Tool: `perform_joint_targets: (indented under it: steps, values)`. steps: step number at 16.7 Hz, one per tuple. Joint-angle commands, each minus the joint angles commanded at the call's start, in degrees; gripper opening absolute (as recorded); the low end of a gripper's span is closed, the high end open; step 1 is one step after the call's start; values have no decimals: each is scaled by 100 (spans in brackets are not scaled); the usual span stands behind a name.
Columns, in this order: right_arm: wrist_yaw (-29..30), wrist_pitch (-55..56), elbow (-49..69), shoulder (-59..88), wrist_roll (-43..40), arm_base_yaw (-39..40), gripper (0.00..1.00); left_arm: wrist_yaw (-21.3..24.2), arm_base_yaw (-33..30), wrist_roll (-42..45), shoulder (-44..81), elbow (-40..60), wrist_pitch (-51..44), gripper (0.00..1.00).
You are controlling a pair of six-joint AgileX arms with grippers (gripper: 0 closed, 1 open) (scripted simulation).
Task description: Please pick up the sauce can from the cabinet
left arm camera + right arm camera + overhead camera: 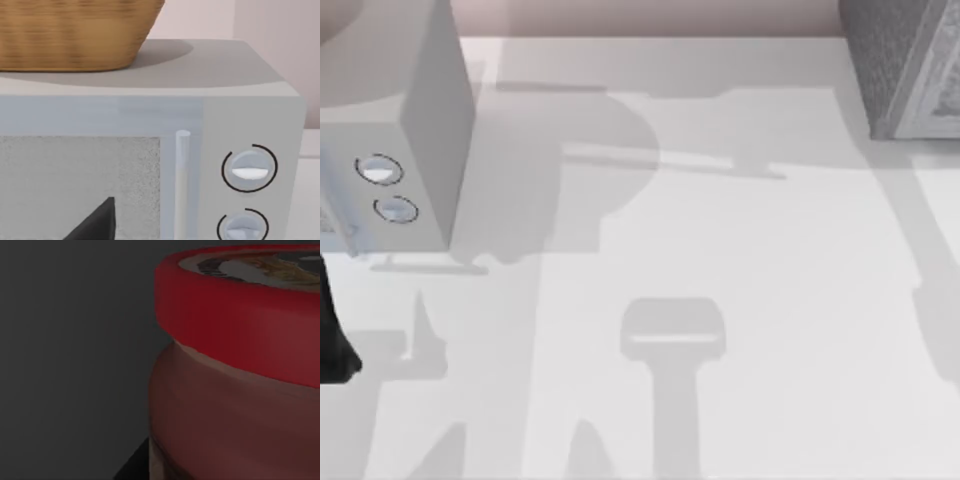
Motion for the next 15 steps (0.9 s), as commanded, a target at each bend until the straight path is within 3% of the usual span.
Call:
perform_joint_targets:
  steps: [8,15]
  values:
    - [508,-1152,-1015,-2238,10,636,0,0,0,0,0,0,0,100]
    - [538,-1213,-1121,-2445,22,660,0,0,0,0,0,0,0,100]
